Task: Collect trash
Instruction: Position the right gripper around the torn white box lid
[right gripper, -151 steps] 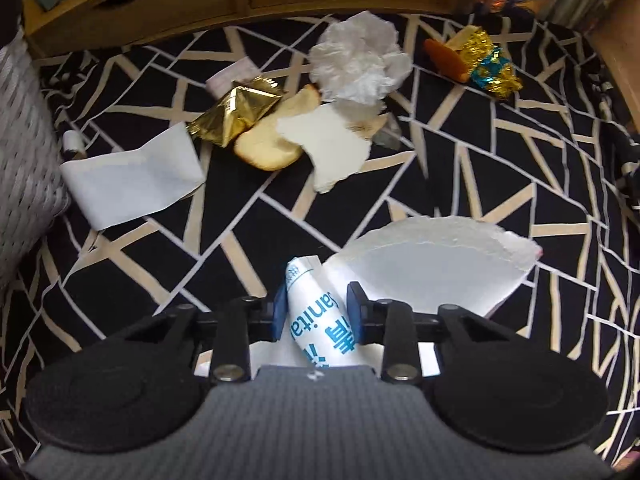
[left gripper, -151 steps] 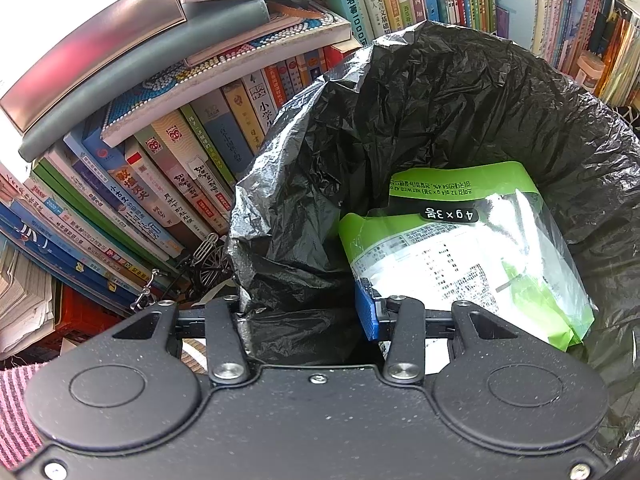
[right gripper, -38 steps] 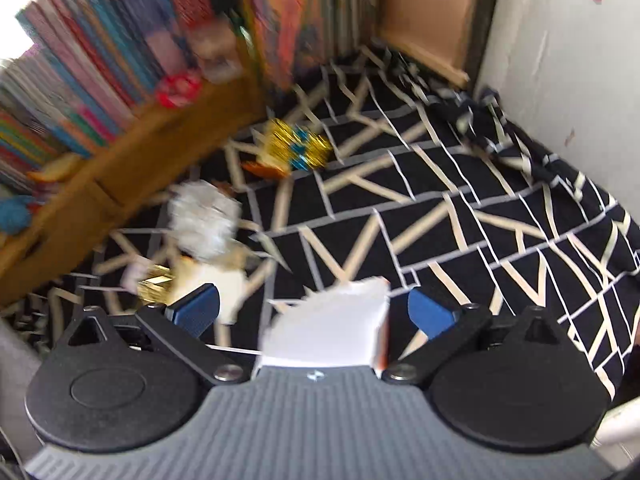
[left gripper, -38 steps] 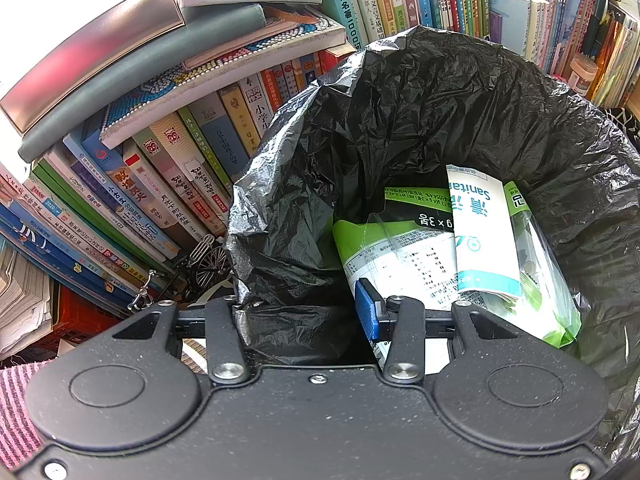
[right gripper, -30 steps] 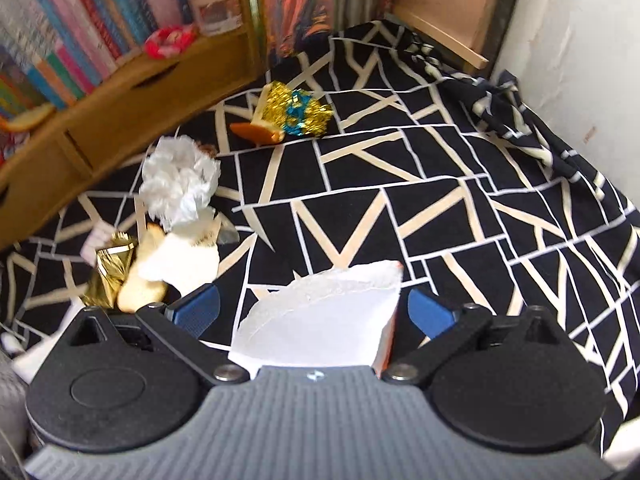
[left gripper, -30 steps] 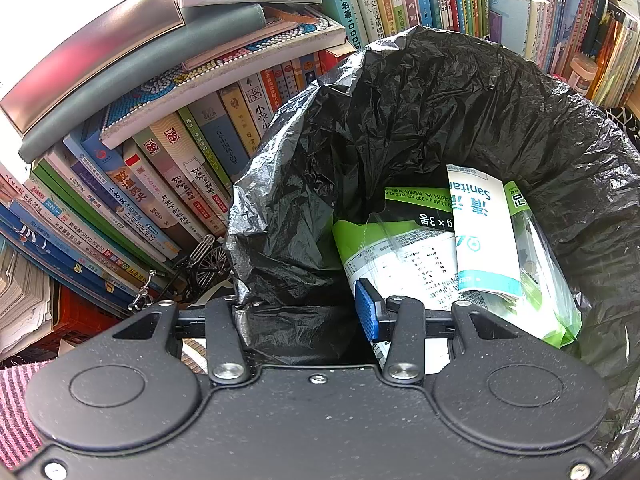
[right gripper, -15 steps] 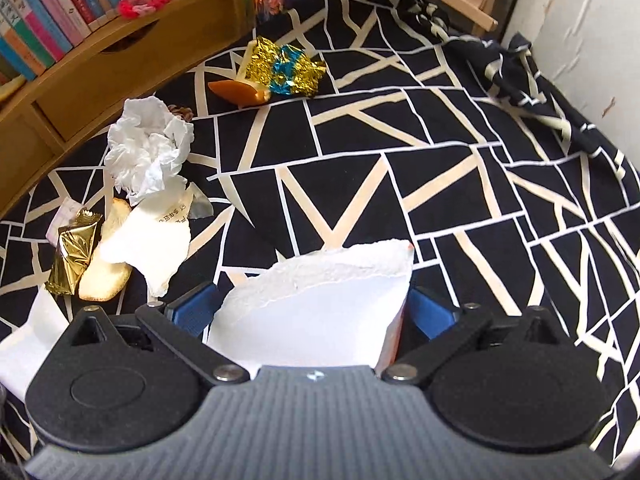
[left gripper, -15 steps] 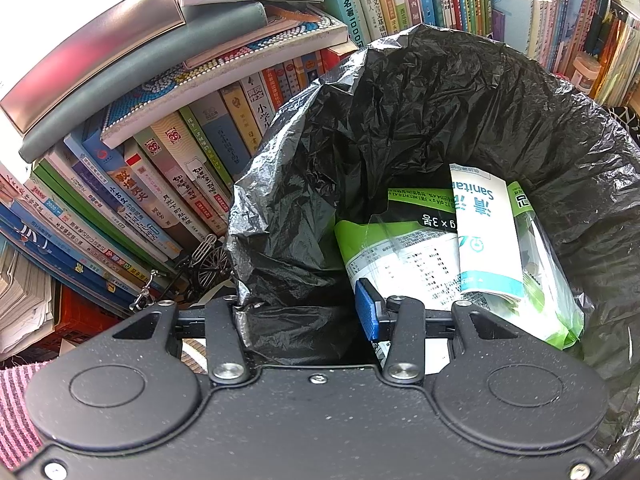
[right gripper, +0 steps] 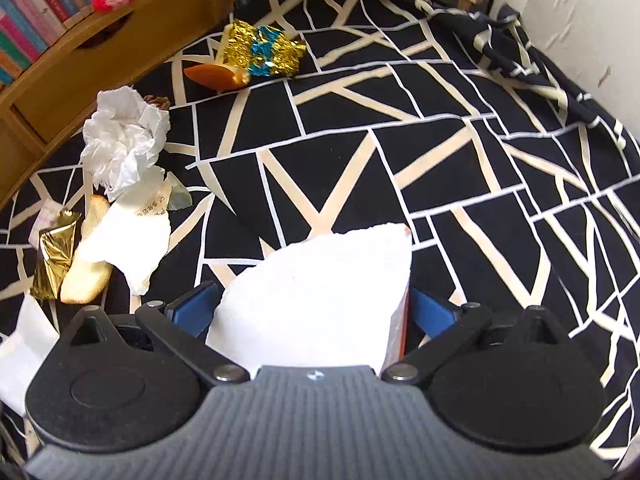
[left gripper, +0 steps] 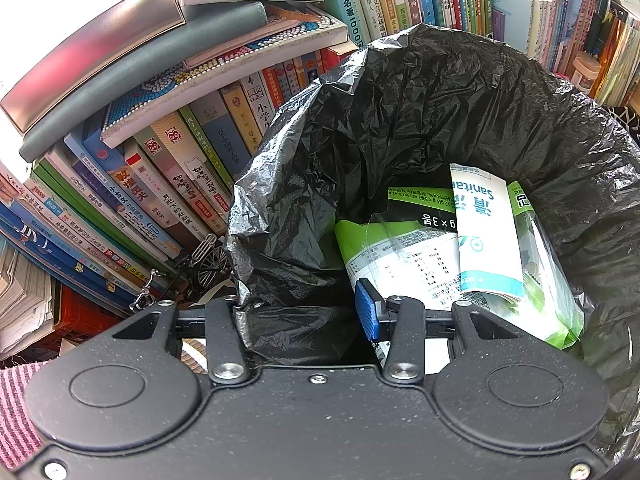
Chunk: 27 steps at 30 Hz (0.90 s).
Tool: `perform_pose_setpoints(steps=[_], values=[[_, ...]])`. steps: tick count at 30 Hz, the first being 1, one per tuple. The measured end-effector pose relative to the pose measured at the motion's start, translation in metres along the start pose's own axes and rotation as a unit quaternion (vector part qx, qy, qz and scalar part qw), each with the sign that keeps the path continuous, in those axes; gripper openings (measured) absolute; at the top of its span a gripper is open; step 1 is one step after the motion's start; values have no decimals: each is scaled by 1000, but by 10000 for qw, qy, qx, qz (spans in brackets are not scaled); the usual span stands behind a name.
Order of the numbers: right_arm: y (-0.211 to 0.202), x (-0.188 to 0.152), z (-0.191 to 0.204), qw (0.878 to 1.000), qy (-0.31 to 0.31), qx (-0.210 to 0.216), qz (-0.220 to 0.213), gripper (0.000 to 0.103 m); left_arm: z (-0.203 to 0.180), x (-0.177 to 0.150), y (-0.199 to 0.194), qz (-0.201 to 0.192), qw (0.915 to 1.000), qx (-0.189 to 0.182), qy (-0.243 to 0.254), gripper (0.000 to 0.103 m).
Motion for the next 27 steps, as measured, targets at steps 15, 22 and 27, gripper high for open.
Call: perform_pose_setpoints(steps=[15, 22, 27], values=[[0, -3, 1, 9998, -130, 0, -155, 103, 0, 0, 0, 1, 10000, -1, -2, 41], [-1, -3, 1, 9999, -143, -13, -84, 103, 0, 0, 0, 2, 10000, 2, -2, 41], [-11, 0, 5, 9998, -121, 29, -168, 94, 0, 0, 0, 3, 10000, 1, -5, 41]])
Point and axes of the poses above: each gripper's, at about its wrist camera, not at the fingertips, and y roughly the way its jaws point, z to its left, x to its top, the point moved 7 cm from there along y, roughly the way its jaws point, and after that the axes turned 11 degrees about -x, right-handed, at the moved point
